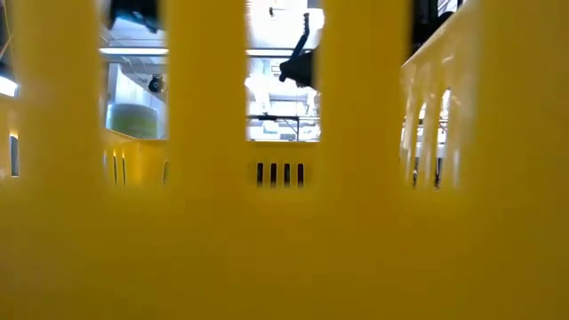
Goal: Pick & Place Travel size toiletries
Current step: Put the blue razor into the yellow bin
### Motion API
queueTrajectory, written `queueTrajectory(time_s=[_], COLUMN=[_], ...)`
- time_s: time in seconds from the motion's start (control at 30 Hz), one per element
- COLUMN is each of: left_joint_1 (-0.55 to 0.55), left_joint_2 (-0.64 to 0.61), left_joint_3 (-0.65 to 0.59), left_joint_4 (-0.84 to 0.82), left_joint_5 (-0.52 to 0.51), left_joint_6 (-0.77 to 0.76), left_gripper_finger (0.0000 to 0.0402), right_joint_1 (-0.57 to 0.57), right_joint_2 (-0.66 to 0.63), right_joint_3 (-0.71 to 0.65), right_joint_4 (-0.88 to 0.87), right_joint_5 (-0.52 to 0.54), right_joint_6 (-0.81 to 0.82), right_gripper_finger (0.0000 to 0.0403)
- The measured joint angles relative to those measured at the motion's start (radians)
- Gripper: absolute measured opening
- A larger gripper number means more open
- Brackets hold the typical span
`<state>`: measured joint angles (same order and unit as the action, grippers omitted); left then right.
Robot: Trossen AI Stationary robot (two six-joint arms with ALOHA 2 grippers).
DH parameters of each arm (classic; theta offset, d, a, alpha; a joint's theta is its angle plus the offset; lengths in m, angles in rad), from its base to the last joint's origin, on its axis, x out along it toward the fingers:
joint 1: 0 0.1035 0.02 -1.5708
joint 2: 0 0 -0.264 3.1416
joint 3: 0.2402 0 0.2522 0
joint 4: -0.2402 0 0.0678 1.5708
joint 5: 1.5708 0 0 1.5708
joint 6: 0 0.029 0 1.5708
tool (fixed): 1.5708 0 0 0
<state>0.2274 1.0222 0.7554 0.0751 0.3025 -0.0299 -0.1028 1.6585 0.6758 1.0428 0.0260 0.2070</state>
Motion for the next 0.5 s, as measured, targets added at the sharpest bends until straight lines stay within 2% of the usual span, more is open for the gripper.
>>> queueTrajectory(time_s=[0.5], left_joint_1=[0.0], left_joint_2=[-0.329], left_joint_3=[-0.261], left_joint_4=[0.042], left_joint_5=[-0.112], left_joint_6=[-0.052], left_gripper_finger=[0.0001], right_joint_1=[0.045], right_joint_2=[0.0], right_joint_3=[0.003], right_joint_4=[-0.008], right_joint_5=[-0.001], right_joint_6=[0.013], right_gripper_finger=[0.0027])
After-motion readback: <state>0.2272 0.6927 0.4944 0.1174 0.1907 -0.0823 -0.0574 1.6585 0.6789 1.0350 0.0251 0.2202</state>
